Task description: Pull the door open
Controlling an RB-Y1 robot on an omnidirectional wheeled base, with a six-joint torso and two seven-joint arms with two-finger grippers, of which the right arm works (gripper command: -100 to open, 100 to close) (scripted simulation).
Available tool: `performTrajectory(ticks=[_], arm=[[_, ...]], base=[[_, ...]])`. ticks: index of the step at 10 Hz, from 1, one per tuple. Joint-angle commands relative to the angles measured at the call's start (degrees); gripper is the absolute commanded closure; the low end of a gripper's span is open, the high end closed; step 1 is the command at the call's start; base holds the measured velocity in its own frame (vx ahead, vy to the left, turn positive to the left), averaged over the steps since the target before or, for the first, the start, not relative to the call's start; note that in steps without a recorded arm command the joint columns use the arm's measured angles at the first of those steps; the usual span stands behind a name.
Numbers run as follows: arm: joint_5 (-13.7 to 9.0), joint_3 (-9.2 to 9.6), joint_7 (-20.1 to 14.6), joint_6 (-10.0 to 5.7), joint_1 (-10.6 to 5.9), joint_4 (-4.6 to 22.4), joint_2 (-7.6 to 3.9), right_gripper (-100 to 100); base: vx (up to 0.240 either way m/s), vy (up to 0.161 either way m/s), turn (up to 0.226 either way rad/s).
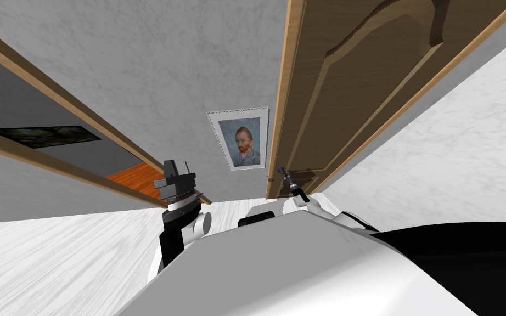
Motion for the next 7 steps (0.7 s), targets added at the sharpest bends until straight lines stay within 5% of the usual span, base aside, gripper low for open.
performTrajectory(ticks=[1, 5, 6, 7], arm=[[-0.6, -0.55, -0.2, -0.86, -0.54, 1.9, -0.12, -100], [-1.4, -1.43, -0.1, -1.51, -0.93, 3.7, -0.23, -100], [-1.4, -1.43, -0.1, -1.51, -0.93, 3.7, -0.23, 100], [-1.4, -1.43, -0.1, -1.51, -0.93, 3.7, -0.23, 100]], base=[[0.064, -0.025, 0.135], [0.042, -0.025, 0.110], [-0.002, 0.001, -0.016], [-0.008, 0.005, -0.008]])
